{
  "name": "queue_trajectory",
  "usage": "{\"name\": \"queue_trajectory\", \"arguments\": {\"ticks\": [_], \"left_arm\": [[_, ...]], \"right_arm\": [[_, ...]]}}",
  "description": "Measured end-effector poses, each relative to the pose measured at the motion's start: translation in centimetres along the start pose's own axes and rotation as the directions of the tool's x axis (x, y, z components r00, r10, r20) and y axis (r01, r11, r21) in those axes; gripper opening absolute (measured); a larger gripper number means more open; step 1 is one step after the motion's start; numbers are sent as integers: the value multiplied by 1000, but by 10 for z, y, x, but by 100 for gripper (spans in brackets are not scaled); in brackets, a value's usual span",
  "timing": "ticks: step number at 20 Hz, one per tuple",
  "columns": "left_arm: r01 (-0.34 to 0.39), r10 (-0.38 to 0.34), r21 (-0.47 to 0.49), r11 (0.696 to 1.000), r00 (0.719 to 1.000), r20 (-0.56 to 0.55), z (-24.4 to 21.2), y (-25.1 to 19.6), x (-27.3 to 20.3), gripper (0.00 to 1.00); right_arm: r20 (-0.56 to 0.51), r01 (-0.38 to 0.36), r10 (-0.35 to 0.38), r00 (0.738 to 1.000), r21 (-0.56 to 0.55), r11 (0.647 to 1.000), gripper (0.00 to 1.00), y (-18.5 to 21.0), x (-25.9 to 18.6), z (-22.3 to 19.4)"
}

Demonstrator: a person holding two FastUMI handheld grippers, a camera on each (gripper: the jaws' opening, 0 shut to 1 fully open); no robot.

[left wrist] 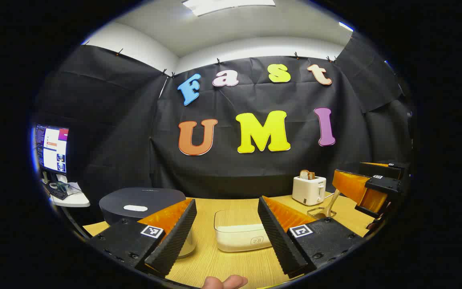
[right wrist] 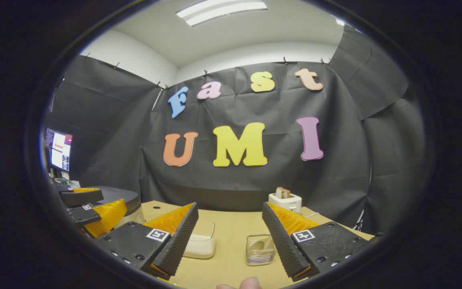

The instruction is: Close the left gripper, press the button to open the rice cooker; take a wooden spoon from the chopstick holder with the right hand, scoop a spoonful of rice and pour it into the rice cooker, then put the wooden spoon back into the chopstick holder.

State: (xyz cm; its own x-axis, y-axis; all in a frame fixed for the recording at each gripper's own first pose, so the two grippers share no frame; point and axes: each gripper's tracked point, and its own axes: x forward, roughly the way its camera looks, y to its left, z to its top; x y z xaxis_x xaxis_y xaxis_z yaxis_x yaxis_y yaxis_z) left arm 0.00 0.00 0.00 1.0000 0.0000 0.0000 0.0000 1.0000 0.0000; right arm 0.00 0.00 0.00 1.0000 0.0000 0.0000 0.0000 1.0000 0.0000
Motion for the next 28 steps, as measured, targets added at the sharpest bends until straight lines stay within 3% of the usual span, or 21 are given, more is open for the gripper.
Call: {"name": "queue_trajectory", "arguments": {"ticks": [21,28], "left_arm": [[-39,39,0,999,999,-35,-7,10,1,98],[-149,150,19,989,988,-32,0,28,-4,98]], "right_arm": [[-12,33,-33,999,20,999,95,-6,1,-2],[-7,10,-9,1000,34,999,95,-16,11,-4]]}}
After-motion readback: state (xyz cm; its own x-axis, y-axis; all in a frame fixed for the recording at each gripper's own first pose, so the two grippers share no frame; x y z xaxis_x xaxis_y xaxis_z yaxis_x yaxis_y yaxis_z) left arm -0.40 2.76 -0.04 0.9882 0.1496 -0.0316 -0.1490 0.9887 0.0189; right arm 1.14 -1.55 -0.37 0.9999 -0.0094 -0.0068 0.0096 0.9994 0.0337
